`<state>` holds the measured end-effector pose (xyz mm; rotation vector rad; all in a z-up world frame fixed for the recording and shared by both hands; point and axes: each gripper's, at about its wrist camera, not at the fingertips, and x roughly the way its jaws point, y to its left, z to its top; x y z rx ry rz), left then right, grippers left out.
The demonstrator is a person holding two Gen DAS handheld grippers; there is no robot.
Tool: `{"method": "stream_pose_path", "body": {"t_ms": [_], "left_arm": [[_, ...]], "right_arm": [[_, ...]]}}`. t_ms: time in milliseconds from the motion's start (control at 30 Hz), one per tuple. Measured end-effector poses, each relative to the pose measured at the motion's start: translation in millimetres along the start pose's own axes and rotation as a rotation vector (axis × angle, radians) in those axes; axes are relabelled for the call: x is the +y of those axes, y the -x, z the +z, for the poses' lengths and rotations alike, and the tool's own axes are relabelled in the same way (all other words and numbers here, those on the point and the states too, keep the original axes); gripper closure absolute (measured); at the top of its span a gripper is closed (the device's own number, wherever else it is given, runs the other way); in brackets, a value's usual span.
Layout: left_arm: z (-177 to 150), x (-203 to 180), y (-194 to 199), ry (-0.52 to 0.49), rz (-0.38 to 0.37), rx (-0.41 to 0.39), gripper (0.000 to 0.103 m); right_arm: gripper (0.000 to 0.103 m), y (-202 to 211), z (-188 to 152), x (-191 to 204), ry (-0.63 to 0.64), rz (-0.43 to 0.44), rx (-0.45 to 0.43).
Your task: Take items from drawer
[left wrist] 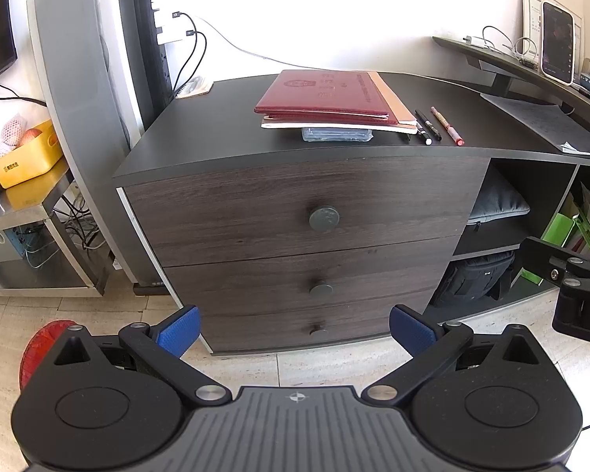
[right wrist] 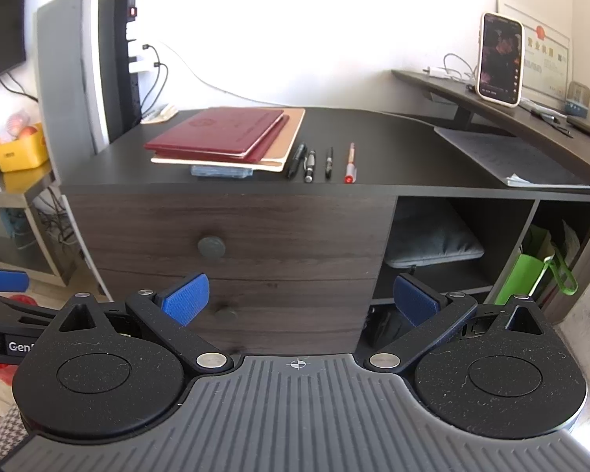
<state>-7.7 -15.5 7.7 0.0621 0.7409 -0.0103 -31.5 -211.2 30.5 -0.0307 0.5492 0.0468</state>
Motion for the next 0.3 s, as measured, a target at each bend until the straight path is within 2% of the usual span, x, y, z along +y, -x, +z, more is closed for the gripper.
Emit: {"method": "stream_pose_path", "body": {"t_ms": [300], "left_arm": [[0.4, 0.7, 1.7, 0.007, -0.015, -0.029, 0.001]], "right_arm": [[0.000, -1.0, -0.7, 1.3, 0.003, 0.002, 0.004]]}}
